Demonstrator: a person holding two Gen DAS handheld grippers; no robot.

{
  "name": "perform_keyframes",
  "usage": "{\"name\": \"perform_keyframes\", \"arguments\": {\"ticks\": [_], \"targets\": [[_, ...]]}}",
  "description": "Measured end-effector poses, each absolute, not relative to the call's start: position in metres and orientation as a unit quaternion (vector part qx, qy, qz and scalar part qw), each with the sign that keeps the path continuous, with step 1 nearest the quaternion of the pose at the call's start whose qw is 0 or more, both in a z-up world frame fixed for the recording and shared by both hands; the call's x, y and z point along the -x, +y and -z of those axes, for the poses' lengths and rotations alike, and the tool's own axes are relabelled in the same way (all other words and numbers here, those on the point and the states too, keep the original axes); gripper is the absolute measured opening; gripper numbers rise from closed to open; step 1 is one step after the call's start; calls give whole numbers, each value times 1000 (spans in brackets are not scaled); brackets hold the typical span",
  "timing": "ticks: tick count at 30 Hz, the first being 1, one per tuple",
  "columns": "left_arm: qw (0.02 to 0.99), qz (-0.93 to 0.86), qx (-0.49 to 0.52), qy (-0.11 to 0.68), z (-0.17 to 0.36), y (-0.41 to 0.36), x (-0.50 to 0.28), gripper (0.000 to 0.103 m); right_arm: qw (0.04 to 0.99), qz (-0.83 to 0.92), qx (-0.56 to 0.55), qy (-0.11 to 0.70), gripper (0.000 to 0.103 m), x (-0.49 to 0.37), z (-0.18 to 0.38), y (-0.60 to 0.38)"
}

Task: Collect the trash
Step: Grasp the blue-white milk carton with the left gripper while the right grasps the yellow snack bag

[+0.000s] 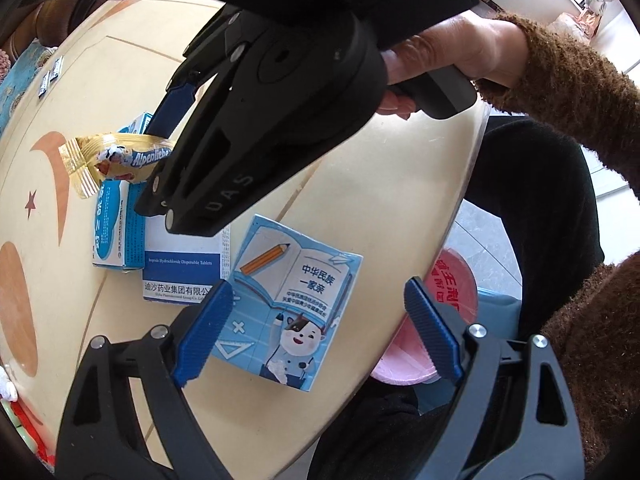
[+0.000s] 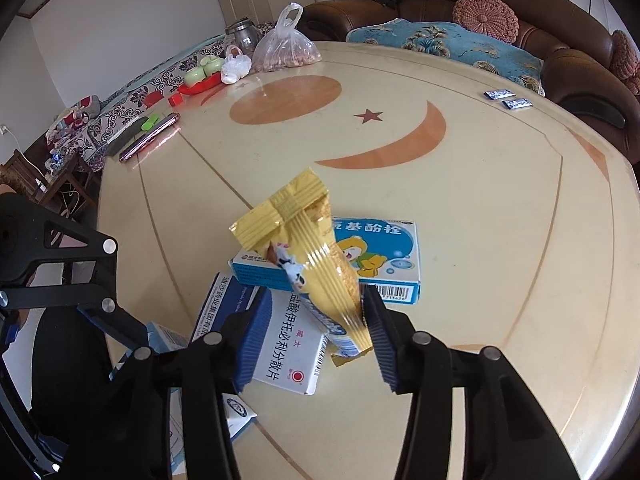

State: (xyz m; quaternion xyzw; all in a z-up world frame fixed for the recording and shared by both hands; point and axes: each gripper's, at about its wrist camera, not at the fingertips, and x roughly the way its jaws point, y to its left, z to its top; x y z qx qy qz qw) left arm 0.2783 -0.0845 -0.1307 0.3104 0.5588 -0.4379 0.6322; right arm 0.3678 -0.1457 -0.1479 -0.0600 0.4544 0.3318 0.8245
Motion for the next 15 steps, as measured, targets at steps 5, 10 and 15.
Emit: {"name": "perform_keyframes", "arguments": {"ticks": [5, 10, 15], "targets": [[632, 436, -316, 557, 130, -86, -280, 86, 823, -329, 44, 461, 38, -373, 149, -150], [634, 413, -327, 566, 140, -87, -284, 86, 822, -330, 42, 461, 38, -375, 150, -149], [629, 406, -334, 573, 155, -88, -282, 86, 825, -328, 44, 459, 36, -375, 151, -148]]}}
